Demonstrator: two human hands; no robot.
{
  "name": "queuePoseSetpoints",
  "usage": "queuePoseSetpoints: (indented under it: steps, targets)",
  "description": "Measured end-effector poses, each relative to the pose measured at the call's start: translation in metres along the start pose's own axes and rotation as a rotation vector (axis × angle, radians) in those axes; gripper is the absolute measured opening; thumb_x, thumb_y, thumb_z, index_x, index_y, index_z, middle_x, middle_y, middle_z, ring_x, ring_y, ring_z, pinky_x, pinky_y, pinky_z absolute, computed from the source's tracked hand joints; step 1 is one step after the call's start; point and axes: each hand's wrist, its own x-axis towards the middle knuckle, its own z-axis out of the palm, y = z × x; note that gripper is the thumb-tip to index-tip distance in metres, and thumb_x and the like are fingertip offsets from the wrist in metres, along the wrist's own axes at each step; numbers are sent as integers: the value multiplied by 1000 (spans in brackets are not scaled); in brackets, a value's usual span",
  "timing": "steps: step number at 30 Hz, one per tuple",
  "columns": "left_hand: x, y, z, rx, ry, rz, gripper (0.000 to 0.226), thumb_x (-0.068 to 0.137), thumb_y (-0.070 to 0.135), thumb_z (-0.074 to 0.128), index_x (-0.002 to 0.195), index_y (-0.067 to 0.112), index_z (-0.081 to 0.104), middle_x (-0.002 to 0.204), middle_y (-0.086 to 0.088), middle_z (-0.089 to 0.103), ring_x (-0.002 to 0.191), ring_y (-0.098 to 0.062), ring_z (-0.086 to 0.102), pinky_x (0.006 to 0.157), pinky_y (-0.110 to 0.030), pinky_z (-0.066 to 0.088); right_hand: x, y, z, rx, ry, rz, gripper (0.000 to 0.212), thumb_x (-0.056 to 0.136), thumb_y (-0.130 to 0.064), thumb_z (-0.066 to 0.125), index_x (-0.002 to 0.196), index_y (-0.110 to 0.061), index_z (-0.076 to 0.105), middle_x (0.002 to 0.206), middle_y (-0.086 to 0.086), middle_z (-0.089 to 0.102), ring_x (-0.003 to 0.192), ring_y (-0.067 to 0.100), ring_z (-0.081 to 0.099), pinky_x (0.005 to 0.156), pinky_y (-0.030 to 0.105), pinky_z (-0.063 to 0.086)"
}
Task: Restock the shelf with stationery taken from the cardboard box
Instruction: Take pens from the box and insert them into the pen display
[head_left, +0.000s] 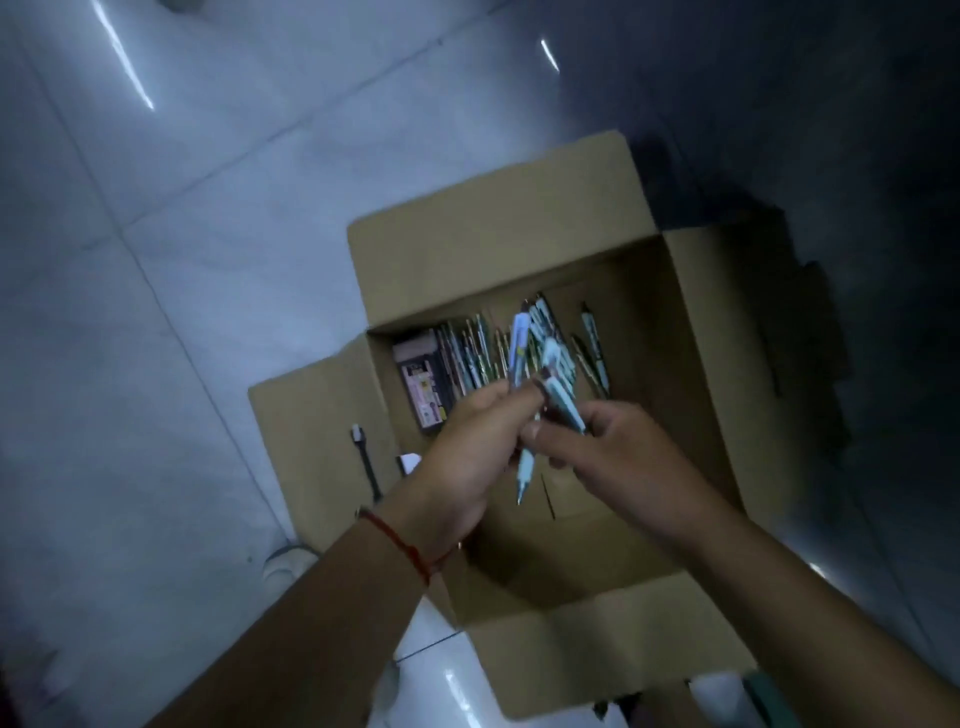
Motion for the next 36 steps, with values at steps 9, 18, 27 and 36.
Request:
queuePoseSetpoints:
  steps: [9, 18, 27, 36]
  targets:
    - [-304, 201, -31, -125, 26, 171, 19, 105, 24, 40, 105, 8, 51, 65, -5, 55, 57, -21, 56, 61, -38, 53, -268, -237, 55, 139, 84, -21, 38, 92, -47, 51, 92, -14, 70, 66, -2, 55, 52, 7, 44, 48, 20, 35]
    - [-633, 337, -83, -55, -5, 386, 48, 100, 54, 33, 105, 14, 60, 60, 0, 45, 48, -13, 39, 46, -24, 35, -493, -450, 157, 205, -8, -334, 46, 101, -45, 38, 95, -20, 75, 64, 0, 59, 58, 17, 48, 52, 27, 35]
    - [-829, 314, -131, -155, 393, 818, 22, 105, 20, 40, 114, 14, 59, 71, -1, 53, 52, -12, 46, 47, -24, 39, -586, -532, 225, -219, -329, -767, 17, 95, -25, 58, 95, -27, 76, 71, -7, 64, 64, 6, 56, 61, 24, 44]
    - [-1010, 132, -198, 297, 1162, 821, 39, 99, 53, 35, 80, 24, 51, 66, 9, 44, 60, -7, 40, 58, -32, 34, -692, -516, 410, -735, -751, -1279, 20, 85, -24, 72, 89, -44, 73, 92, -29, 69, 88, -7, 62, 78, 13, 44]
